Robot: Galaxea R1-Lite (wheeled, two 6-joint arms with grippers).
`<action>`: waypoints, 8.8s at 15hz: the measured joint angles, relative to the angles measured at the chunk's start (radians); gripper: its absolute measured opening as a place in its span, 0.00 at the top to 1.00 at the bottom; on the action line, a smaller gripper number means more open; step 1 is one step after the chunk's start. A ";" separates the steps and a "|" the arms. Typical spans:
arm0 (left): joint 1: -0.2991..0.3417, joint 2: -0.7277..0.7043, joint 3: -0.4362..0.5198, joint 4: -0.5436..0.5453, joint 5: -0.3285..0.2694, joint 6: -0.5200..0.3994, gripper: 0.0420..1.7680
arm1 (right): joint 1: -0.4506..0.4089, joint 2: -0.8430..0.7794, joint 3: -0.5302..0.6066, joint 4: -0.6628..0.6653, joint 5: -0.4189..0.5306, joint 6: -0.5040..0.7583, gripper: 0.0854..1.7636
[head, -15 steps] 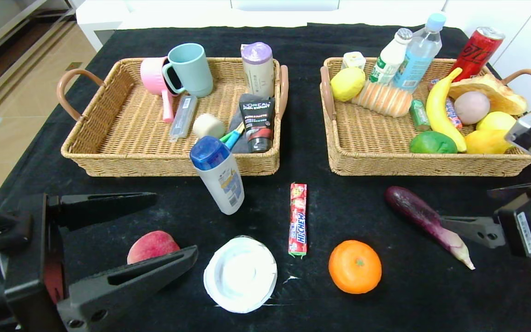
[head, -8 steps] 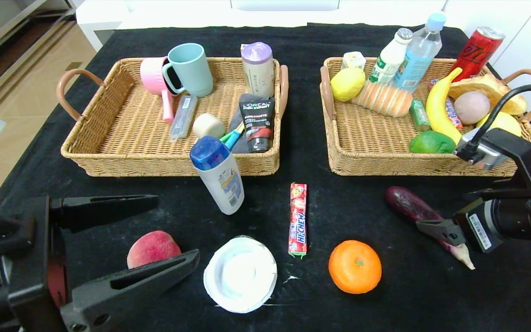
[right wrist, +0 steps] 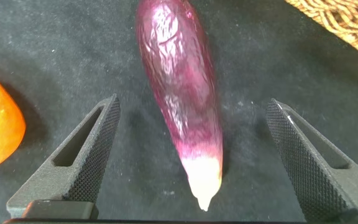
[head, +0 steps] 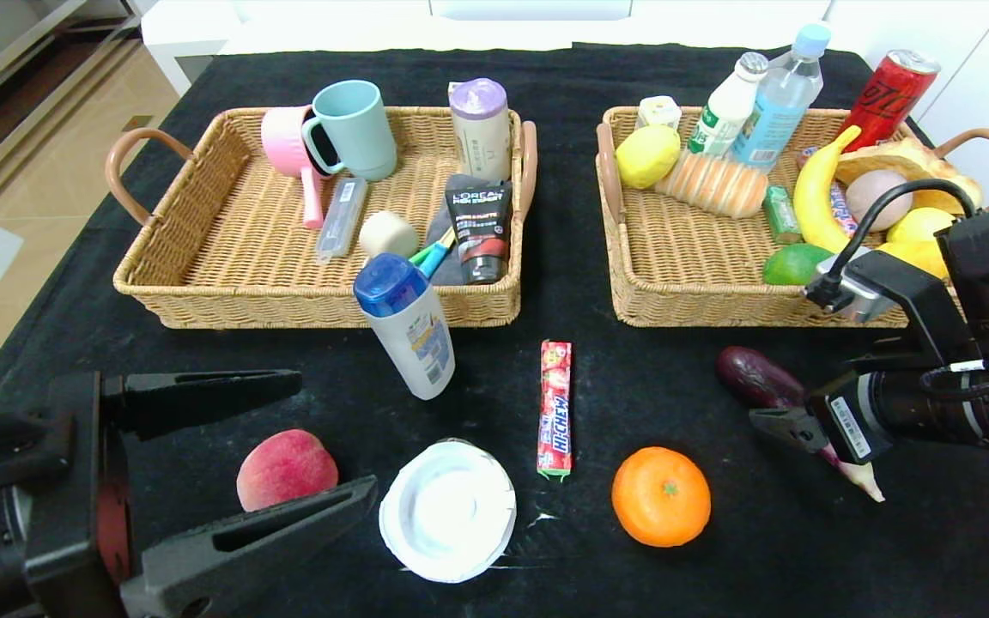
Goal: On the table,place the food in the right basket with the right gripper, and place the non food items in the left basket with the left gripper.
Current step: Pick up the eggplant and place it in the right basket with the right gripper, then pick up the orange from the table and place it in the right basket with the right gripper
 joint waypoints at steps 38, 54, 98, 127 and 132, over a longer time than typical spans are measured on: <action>-0.011 0.001 0.014 0.000 0.003 0.022 0.03 | 0.006 -0.015 0.001 0.034 0.005 0.004 0.57; -0.010 0.000 0.011 -0.005 0.010 0.023 0.03 | -0.084 0.073 -0.554 0.129 0.002 0.010 0.57; -0.026 0.013 0.014 -0.005 0.010 0.024 0.03 | 0.114 0.257 -0.830 0.349 -0.137 0.212 0.08; -0.051 -0.004 0.011 -0.006 0.061 0.050 0.03 | 0.527 0.346 -0.607 0.700 -0.354 0.944 0.04; -0.051 -0.006 0.011 -0.006 0.061 0.051 0.03 | 0.524 0.366 -0.599 0.697 -0.313 0.986 0.04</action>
